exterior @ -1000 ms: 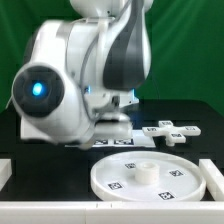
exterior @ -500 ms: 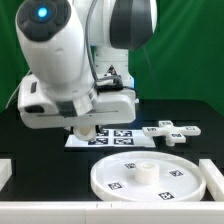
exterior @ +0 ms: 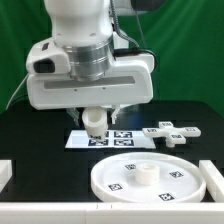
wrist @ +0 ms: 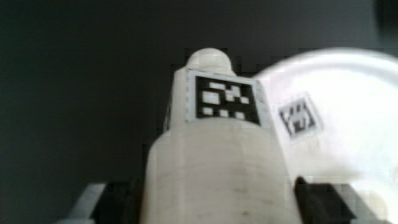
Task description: Assemble round table
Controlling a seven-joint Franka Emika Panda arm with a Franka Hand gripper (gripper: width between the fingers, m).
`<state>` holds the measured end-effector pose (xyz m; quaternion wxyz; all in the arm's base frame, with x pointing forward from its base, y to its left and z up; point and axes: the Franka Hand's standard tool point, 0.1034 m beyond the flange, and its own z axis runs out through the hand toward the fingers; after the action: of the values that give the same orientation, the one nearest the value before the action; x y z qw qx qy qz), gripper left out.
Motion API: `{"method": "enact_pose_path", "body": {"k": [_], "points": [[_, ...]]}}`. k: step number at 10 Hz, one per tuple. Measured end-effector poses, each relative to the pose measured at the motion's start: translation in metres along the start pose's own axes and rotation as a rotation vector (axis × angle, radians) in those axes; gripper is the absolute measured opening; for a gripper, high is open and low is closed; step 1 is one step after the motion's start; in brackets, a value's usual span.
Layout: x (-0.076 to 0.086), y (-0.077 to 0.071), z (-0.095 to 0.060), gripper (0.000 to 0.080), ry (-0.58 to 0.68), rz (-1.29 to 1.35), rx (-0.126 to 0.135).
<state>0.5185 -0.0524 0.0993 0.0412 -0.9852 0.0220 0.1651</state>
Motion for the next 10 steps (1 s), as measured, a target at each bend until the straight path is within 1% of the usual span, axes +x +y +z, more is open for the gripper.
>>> {"method": "enact_pose_path", "body": {"k": [1,2,3,4,5,6,7,8,9,10], "points": [[-0.003,0.001,0.003,0.0406,0.042,-0.009,-0.006],[0.002,0.004,0.002,0.0406,0.11,-0.007,-0.016],[0.003,0.005,0.002,0.0406,0.16,-0.005,-0.024],[0.008,0.002,-0.002,0.0406,0.235,0.015,-0.033],[0.015,-0.024,-0.016,0.0406,0.3,0.017,-0.029],[0.021,-0.043,-0.027,0.0406,0.341,-0.01,-0.027],[0.028,-0.052,-0.033,0.0406,0.427,0.002,-0.029],[0.024,-0.052,-0.031,0.0406,0.49,0.001,-0.037],[0.024,-0.049,-0.028,0.0406,0.52,-0.005,-0.044],[0.024,-0.049,-0.027,0.0406,0.523,-0.005,-0.045]]}}
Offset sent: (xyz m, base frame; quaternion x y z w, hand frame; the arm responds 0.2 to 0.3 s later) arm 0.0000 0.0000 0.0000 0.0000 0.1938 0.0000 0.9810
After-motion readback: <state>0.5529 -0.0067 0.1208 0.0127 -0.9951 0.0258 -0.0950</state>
